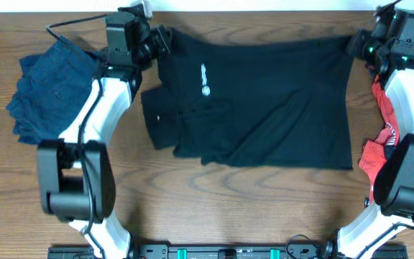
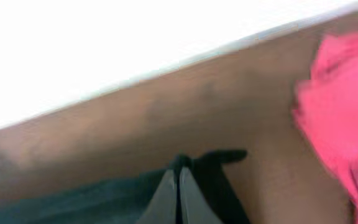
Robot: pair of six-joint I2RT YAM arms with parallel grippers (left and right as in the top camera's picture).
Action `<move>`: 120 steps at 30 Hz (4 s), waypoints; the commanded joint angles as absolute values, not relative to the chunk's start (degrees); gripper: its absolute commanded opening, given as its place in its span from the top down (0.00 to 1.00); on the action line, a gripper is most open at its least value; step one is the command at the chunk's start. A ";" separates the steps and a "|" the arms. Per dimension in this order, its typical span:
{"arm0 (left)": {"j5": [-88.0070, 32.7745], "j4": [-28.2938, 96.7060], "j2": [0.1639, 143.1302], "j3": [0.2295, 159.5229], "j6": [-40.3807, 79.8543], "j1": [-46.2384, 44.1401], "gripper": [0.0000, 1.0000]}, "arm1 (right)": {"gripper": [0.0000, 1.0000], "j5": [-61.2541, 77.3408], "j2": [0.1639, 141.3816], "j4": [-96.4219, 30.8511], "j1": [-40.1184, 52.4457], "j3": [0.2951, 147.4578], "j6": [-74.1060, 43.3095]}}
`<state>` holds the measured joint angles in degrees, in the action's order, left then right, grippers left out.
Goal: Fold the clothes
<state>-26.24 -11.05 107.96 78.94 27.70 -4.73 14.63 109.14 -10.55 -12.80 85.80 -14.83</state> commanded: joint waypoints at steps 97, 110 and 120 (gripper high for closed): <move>-33.85 14.48 83.35 50.02 24.60 -4.58 0.94 | 0.99 13.52 98.35 -38.74 -18.68 65.60 -13.96; -33.85 -3.97 99.37 50.02 28.40 -4.58 0.94 | 0.99 10.59 98.37 -34.37 -17.19 65.60 -11.44; -33.93 -8.43 99.98 50.04 28.36 -4.54 0.40 | 0.80 5.10 98.37 -32.62 -17.19 65.60 -16.05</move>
